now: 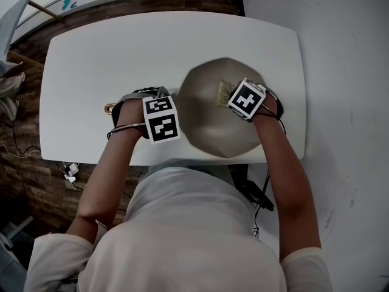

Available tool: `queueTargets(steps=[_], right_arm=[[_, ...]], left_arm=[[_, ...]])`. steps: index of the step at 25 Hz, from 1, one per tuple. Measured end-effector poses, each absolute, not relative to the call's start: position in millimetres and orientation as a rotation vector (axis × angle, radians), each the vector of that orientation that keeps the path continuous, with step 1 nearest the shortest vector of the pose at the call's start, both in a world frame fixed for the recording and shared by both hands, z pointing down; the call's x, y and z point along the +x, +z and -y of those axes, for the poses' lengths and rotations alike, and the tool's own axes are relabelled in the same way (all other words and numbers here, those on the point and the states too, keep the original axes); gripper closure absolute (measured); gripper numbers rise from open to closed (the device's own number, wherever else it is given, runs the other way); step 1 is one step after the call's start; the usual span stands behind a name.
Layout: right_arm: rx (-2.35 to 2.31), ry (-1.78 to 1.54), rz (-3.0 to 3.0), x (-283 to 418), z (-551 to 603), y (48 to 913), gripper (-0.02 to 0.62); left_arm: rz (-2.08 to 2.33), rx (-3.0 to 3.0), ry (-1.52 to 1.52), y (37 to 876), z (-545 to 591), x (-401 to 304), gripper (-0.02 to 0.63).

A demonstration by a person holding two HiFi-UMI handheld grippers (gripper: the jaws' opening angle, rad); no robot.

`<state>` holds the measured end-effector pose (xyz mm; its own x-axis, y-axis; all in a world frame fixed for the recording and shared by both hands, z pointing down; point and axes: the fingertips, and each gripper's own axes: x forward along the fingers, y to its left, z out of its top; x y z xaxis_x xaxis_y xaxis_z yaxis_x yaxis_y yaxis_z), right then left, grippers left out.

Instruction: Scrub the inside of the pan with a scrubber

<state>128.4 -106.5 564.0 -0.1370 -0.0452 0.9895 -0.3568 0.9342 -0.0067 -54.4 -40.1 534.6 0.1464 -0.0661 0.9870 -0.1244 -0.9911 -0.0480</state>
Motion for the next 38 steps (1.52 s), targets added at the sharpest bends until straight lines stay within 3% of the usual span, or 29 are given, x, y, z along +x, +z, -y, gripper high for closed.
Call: queueTargets(steps=[20,38], right_arm=[[0.17,0.193,1.842,51.1,93.8,559.9,0.569],[-0.022,0.332,1.913,37.5,33.5,562.0,0.569]], left_arm=[[0.196,2.352,2.008,534.7,40.1,-54.5,0.337],[0.188,2.363,1.989,535.0,39.4,-53.3,0.337]])
